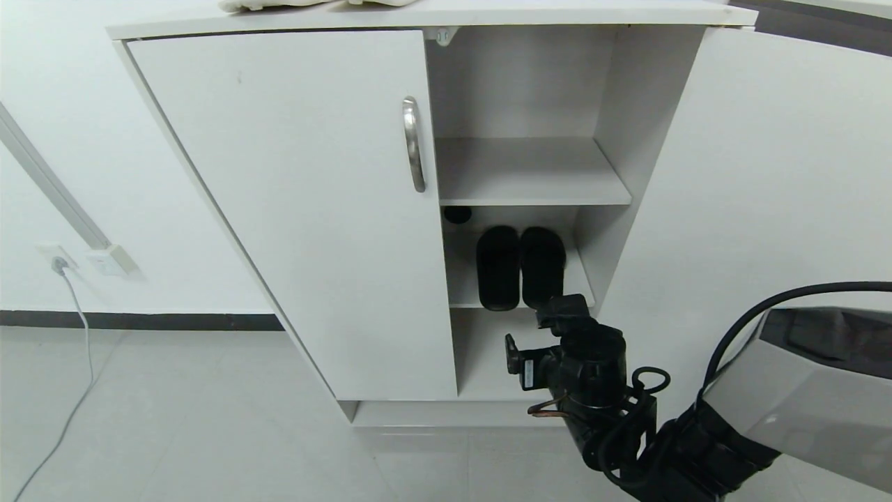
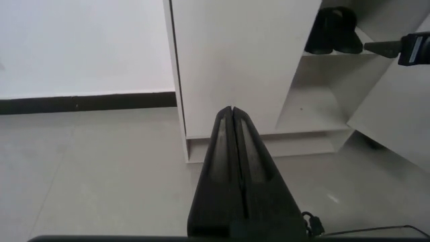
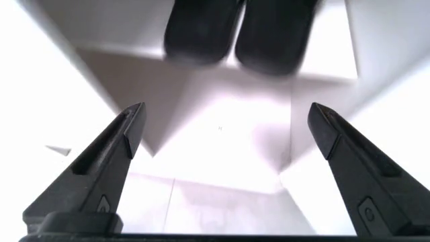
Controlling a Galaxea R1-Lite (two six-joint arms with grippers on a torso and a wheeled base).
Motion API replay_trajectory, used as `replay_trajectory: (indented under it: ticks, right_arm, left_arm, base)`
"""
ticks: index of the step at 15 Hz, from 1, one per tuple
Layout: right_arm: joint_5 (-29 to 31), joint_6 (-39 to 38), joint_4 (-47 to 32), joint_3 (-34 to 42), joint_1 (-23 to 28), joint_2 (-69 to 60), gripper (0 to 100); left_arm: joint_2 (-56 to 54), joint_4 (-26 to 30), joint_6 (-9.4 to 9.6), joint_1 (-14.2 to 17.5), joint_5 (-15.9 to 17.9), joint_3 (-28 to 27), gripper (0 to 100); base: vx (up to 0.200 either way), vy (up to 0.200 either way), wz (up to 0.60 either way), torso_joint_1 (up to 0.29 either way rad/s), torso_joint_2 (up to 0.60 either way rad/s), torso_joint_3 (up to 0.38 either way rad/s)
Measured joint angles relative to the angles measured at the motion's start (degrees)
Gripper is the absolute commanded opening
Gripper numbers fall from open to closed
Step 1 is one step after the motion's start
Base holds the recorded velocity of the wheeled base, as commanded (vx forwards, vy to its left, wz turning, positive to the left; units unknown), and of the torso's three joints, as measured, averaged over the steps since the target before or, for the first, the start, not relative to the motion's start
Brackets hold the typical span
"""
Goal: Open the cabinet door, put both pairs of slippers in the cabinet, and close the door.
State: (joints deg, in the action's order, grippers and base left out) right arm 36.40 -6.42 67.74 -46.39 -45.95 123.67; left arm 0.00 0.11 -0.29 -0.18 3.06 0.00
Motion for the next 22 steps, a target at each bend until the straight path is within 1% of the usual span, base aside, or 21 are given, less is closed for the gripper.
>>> replay_trajectory:
  ticks: [7, 17, 22]
  right_arm:
    - [-0.2, -0.1, 0.0, 1.8, -0.6, -2.2, 100]
    - [-0.2, -0.1, 0.1, 3.0, -1.2, -2.1, 100]
    - [-0.4, -0.2, 1.9, 3.4, -1.2, -2.1, 100]
  left_arm:
    - [0.0, 0.0, -0.02, 0.0, 0.0, 0.0, 0]
    - [0.0, 0.0, -0.02, 0.0, 0.0, 0.0, 0]
    - [0.0, 0.0, -0.37, 0.0, 0.0, 0.0, 0]
  base:
    - [0.000, 0.000, 0.00, 0.000, 0.00, 0.000]
    - [0.000, 0.000, 0.00, 0.002, 0.00, 0.185]
    - [0.000, 0.000, 0.00, 0.000, 0.00, 0.024]
